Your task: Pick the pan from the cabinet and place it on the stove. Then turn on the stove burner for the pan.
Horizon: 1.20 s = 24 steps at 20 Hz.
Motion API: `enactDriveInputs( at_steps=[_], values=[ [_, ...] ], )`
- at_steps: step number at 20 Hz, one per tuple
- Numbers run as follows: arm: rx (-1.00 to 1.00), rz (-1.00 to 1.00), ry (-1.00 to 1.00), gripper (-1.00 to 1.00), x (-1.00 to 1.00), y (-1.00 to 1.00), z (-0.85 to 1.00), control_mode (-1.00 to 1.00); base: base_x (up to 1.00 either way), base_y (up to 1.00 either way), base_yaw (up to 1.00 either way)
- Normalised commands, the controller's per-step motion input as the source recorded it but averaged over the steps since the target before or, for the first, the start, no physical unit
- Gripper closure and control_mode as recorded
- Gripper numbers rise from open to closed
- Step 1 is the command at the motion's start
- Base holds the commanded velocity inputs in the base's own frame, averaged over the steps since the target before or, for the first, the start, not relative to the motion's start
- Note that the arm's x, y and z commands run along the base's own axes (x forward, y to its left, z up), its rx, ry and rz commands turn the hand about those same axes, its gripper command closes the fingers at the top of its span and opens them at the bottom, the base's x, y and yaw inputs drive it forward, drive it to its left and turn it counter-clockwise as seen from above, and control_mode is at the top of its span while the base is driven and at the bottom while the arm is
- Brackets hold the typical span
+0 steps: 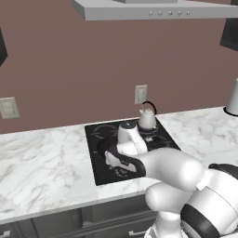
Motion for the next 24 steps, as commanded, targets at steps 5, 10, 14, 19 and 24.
enactDriveInputs(
  at_steps=[5, 10, 14, 19, 24],
  values=[
    [0.0, 0.0, 0.0, -1.0, 0.08, 0.01, -0.17, -1.0, 0.0, 0.0, 0.0],
    [0.0, 0.0, 0.0, -1.0, 0.0, 0.0, -0.13, -1.0, 0.0, 0.0, 0.0],
    [0.0, 0.0, 0.0, -1.0, 0.0, 0.0, -0.15, -1.0, 0.0, 0.0, 0.0],
    [0.0, 0.0, 0.0, -1.0, 0.01, 0.0, -0.16, -1.0, 0.0, 0.0, 0.0],
    [0.0, 0.0, 0.0, -1.0, 0.08, 0.0, -0.19, -1.0, 0.0, 0.0, 0.0]
  ],
)
